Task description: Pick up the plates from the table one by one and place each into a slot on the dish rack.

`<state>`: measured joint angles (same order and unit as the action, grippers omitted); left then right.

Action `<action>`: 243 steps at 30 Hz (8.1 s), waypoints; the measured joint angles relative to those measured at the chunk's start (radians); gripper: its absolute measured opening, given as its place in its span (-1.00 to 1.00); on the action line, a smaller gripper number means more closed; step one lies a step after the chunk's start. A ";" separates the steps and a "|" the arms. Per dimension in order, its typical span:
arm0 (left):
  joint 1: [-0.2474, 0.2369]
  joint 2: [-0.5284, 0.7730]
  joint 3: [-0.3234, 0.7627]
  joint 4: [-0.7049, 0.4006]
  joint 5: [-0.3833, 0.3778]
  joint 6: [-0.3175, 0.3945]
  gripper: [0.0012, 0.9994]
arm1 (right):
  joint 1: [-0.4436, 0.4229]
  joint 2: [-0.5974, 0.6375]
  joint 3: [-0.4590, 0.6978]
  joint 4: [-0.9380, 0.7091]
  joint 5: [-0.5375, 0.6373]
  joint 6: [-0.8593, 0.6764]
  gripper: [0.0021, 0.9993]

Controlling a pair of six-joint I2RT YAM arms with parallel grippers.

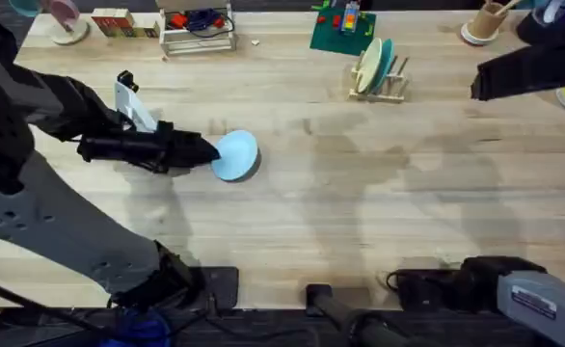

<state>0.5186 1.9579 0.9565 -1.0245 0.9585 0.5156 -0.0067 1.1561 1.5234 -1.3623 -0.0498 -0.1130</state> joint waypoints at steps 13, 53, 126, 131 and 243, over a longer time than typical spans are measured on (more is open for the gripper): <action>0.000 0.000 0.000 0.000 0.000 0.000 -0.92 | 0.000 0.039 0.000 0.027 -0.195 0.135 0.99; 0.000 0.000 0.000 0.000 0.000 0.000 -0.92 | 0.589 0.664 -0.210 0.780 -0.370 0.644 0.99; 0.000 0.000 0.001 -0.008 0.000 0.004 -0.92 | 0.745 0.810 -0.211 1.086 -0.452 0.836 -0.95; 0.000 0.000 0.001 -0.024 -0.001 0.030 -0.92 | 0.724 0.811 -0.211 1.061 -0.494 0.835 -0.95; -0.348 -0.845 0.456 -0.460 -0.769 -0.359 0.99 | 0.156 0.637 0.356 0.240 0.245 0.499 -0.94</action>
<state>0.1703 1.1133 1.4128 -1.4845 0.1894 0.1570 0.1497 1.7935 1.8790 -1.1227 0.1949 0.3857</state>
